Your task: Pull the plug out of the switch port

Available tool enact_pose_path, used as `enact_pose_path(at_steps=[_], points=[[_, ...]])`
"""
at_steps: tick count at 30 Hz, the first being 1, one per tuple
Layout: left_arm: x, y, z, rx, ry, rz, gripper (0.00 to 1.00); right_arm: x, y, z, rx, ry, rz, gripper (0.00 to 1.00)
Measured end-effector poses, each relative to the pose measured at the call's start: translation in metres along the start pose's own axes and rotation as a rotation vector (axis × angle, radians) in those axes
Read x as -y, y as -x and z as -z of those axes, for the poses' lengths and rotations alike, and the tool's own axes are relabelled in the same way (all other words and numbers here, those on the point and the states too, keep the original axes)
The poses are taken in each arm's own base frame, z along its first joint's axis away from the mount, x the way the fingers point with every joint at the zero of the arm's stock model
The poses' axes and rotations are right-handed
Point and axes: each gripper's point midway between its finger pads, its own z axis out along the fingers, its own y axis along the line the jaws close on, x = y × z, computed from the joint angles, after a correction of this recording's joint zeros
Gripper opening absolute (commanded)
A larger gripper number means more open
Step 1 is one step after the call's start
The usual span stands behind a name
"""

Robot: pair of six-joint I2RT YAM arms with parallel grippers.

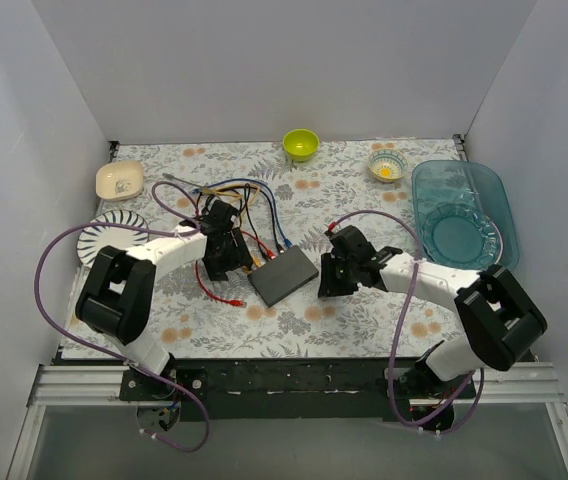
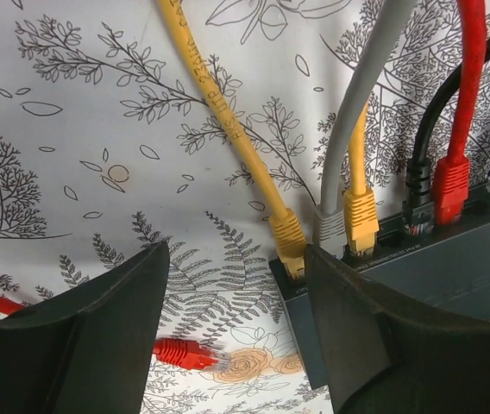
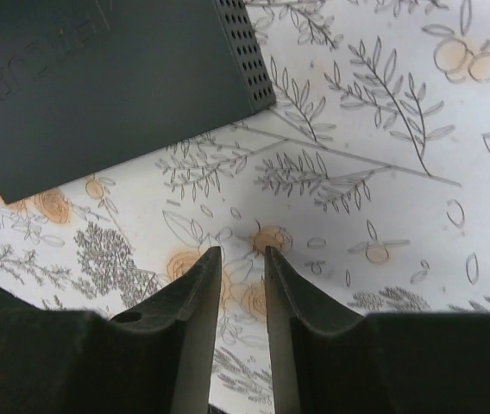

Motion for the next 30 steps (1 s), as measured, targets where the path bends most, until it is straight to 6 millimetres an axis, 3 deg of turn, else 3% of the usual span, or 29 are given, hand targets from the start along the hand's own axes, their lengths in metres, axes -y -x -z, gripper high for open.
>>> enact_pose_path(at_steps=[5,6,7,11,16,20,23,26,28,30], points=[[0.008,-0.002,-0.002,-0.005,-0.052,-0.003,0.39,-0.007,0.009,-0.023,-0.018,0.014,-0.014,0.3],[0.011,-0.004,-0.003,-0.011,-0.07,-0.003,0.37,-0.011,0.016,-0.027,-0.009,0.024,-0.019,0.23],[0.015,-0.006,-0.003,-0.016,-0.093,-0.008,0.35,-0.014,0.021,-0.031,-0.003,0.032,-0.024,0.23],[0.029,-0.017,-0.001,-0.024,-0.148,-0.044,0.31,-0.017,0.029,-0.038,0.005,0.034,-0.044,0.21],[0.045,-0.051,0.008,-0.043,-0.207,-0.147,0.3,-0.006,0.034,-0.036,0.006,0.013,-0.092,0.2],[0.052,-0.073,0.012,-0.06,-0.221,-0.192,0.3,0.011,0.05,-0.035,0.018,-0.023,-0.138,0.2],[0.061,-0.092,0.016,-0.096,-0.249,-0.244,0.31,0.023,0.074,-0.038,0.04,-0.059,-0.148,0.2],[0.071,-0.119,0.021,-0.157,-0.277,-0.309,0.4,0.025,0.099,-0.045,0.077,-0.087,-0.125,0.21],[0.077,-0.121,0.027,-0.157,-0.274,-0.328,0.46,0.025,0.108,-0.042,0.1,-0.101,-0.102,0.23],[0.088,-0.105,0.035,-0.107,-0.273,-0.32,0.51,0.025,0.116,-0.036,0.127,-0.112,-0.086,0.24]])
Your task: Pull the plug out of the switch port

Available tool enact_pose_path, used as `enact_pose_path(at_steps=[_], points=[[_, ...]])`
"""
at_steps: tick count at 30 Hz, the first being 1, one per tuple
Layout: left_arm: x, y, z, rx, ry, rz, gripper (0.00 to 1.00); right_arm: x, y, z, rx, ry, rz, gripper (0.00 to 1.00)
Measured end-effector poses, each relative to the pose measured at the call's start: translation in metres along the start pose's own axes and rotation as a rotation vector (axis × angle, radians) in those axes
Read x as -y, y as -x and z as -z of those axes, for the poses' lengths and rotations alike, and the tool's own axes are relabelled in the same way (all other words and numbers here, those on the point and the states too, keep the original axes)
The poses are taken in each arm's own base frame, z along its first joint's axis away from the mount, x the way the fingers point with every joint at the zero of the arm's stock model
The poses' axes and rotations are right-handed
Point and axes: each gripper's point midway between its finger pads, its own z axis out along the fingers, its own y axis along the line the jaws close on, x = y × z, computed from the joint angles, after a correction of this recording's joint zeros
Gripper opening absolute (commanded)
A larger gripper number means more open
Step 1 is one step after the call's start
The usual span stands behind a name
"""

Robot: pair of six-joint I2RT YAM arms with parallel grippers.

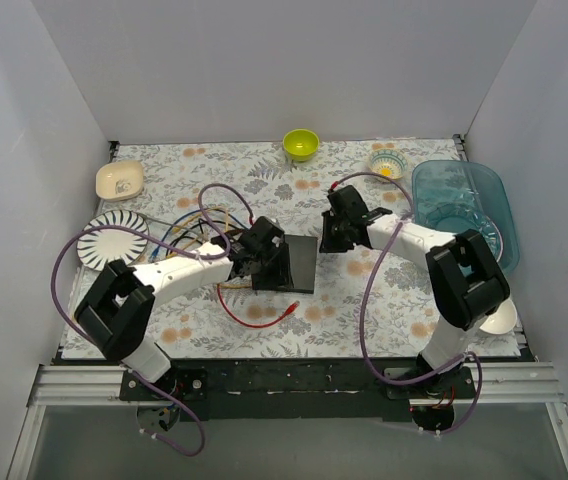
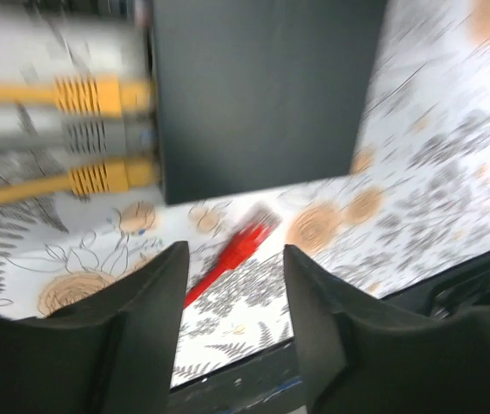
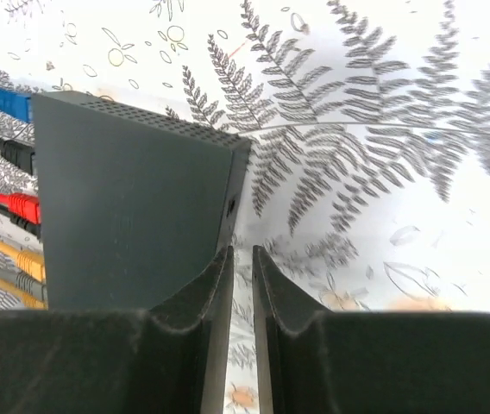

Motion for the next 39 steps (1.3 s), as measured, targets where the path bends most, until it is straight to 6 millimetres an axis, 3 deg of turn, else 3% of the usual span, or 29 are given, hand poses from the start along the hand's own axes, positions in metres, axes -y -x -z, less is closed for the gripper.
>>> enact_pose_path(at_steps=[4,9,13,17,21,22,26,33,35,39], points=[[0.019,0.053,0.029,0.154,-0.008,0.02,0.57,-0.002,0.013,0.032,0.064,-0.007,0.032,0.27],[0.029,0.121,0.08,0.355,-0.035,0.072,0.6,-0.021,0.018,0.091,0.193,0.083,0.081,0.27],[-0.008,0.17,0.092,0.439,0.011,0.175,0.57,-0.039,-0.019,0.104,0.158,0.183,0.139,0.23],[-0.051,0.204,0.054,0.412,0.095,0.232,0.54,-0.039,-0.074,0.09,0.029,0.223,0.169,0.22],[-0.055,0.217,-0.011,0.29,0.106,0.19,0.52,-0.038,-0.108,0.084,-0.052,0.235,0.169,0.21],[-0.052,0.22,-0.026,0.264,0.099,0.178,0.52,-0.04,-0.109,0.083,-0.053,0.242,0.164,0.16],[-0.043,0.228,-0.067,0.202,0.058,0.162,0.5,-0.051,-0.106,0.073,-0.049,0.276,0.125,0.15],[-0.024,0.226,-0.073,0.17,-0.02,0.143,0.46,-0.045,-0.126,0.037,-0.14,0.233,0.055,0.1],[-0.022,0.216,-0.078,0.15,-0.031,0.14,0.45,-0.043,-0.133,0.031,-0.169,0.225,0.028,0.1],[-0.007,0.19,-0.077,0.116,-0.079,0.108,0.44,-0.046,-0.127,0.026,-0.16,0.239,-0.012,0.1]])
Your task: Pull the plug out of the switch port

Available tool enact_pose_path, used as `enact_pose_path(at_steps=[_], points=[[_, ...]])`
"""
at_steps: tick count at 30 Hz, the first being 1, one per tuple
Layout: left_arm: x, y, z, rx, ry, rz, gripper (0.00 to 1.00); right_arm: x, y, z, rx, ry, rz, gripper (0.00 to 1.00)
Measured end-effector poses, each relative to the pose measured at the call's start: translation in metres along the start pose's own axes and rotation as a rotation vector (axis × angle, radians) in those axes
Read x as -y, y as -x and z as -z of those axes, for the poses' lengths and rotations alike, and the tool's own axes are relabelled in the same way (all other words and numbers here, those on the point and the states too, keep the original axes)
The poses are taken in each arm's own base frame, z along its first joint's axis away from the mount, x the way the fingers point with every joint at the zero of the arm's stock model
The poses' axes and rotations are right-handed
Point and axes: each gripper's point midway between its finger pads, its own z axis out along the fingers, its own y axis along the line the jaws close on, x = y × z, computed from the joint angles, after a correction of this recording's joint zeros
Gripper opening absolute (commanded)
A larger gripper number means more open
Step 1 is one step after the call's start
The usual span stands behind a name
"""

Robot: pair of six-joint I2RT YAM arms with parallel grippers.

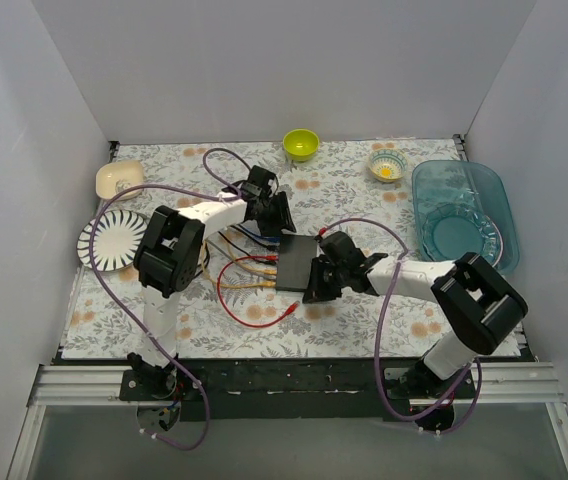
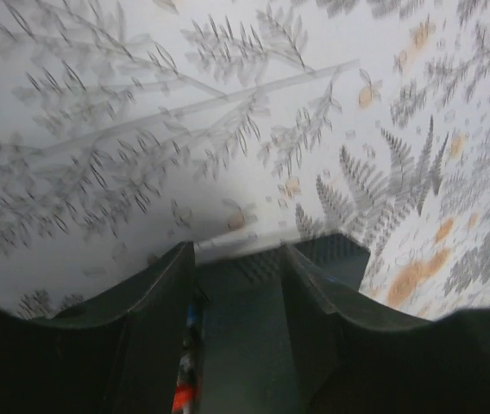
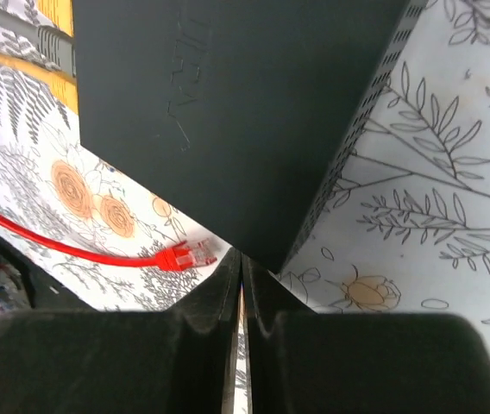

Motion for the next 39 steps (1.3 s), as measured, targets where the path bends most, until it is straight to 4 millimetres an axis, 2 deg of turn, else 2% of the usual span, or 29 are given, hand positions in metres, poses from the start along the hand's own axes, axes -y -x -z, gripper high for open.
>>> enact_pose_path(at_steps=[2,4,10,19,28,29,34,36,39], points=[[0.007,-0.015,0.003,-0.01,-0.017,-0.029,0.44,-0.001,0.003,-0.002,-0.014,0.017,-0.029,0.1],[0.01,-0.02,0.002,0.004,-0.028,-0.052,0.44,-0.003,0.005,-0.004,-0.042,0.045,-0.06,0.1],[0.011,-0.016,0.005,0.068,-0.052,-0.057,0.44,0.004,0.019,0.0,-0.131,0.097,-0.175,0.1],[0.005,-0.011,0.008,0.08,-0.01,-0.059,0.45,0.07,0.084,0.011,-0.089,-0.014,-0.358,0.12],[0.0,-0.022,0.015,0.016,0.028,-0.021,0.44,0.1,0.161,0.005,0.032,-0.143,-0.307,0.14],[0.0,-0.025,0.015,0.001,0.025,-0.013,0.44,0.103,0.178,0.002,0.064,-0.158,-0.295,0.14],[0.012,-0.051,0.019,-0.085,0.005,0.009,0.44,0.109,0.227,-0.01,0.162,-0.163,-0.25,0.15],[0.018,-0.07,0.02,-0.121,0.002,0.001,0.45,0.106,0.235,-0.013,0.184,-0.151,-0.234,0.16],[0.023,-0.095,0.027,-0.155,0.011,-0.007,0.47,0.099,0.231,-0.013,0.184,-0.146,-0.21,0.19]])
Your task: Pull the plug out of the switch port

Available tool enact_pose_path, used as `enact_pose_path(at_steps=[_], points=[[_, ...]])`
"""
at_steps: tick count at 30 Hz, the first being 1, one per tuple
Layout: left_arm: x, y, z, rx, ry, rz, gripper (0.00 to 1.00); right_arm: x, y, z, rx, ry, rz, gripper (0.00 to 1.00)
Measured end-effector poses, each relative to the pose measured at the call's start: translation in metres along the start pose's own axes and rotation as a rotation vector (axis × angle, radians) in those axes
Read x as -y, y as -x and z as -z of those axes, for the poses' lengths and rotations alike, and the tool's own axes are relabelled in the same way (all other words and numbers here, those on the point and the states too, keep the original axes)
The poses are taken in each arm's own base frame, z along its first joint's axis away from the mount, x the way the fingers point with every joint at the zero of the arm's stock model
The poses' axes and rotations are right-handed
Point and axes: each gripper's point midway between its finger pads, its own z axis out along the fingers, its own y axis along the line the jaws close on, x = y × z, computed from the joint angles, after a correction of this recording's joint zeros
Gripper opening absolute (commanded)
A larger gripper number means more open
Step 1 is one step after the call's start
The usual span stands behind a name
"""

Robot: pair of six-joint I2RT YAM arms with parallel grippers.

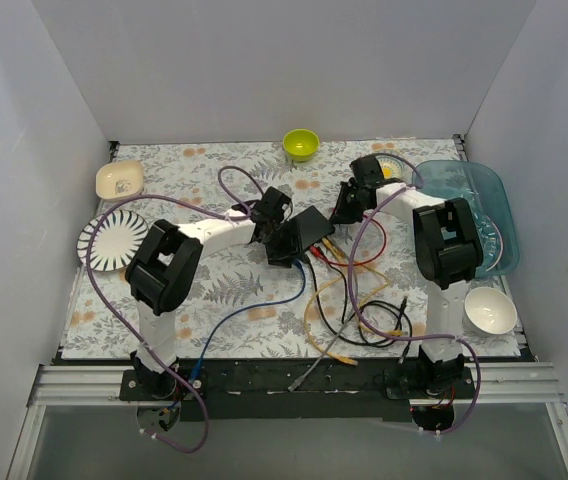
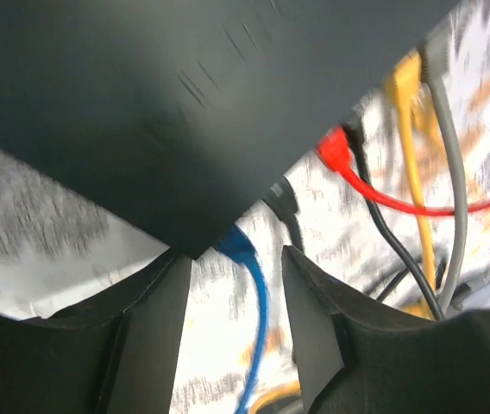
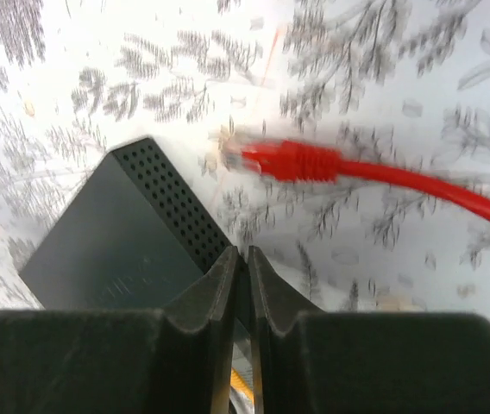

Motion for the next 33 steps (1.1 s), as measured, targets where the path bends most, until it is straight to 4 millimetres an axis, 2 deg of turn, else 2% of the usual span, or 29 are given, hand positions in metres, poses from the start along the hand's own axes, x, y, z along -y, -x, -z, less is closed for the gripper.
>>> enact_pose_path(at_steps=[3,8,11,14,17,20,28,33], points=[[-0.005,-0.005,0.017,0.013,0.006,0.029,0.47,0.001,-0.014,0.013,0.0,-0.02,0.027,0.19],[-0.026,0.027,0.051,0.122,0.019,0.123,0.47,0.009,-0.041,0.045,0.005,-0.046,0.06,0.19],[-0.038,0.03,0.05,0.136,0.042,0.152,0.47,0.017,-0.059,0.047,-0.023,-0.061,0.067,0.19],[-0.051,0.01,0.041,0.088,0.074,0.171,0.47,0.025,-0.083,0.042,-0.073,-0.078,0.069,0.19],[-0.061,-0.009,0.036,0.034,0.092,0.184,0.47,0.016,-0.095,0.042,-0.08,-0.067,0.105,0.19],[-0.06,-0.018,0.035,0.001,0.078,0.18,0.47,0.004,-0.109,0.041,-0.086,-0.04,0.138,0.19],[-0.07,-0.03,0.041,-0.006,0.084,0.188,0.47,-0.035,-0.144,0.034,-0.134,0.038,0.204,0.19],[-0.083,-0.03,0.056,0.03,0.127,0.207,0.47,-0.064,-0.148,0.021,-0.167,0.08,0.242,0.19]])
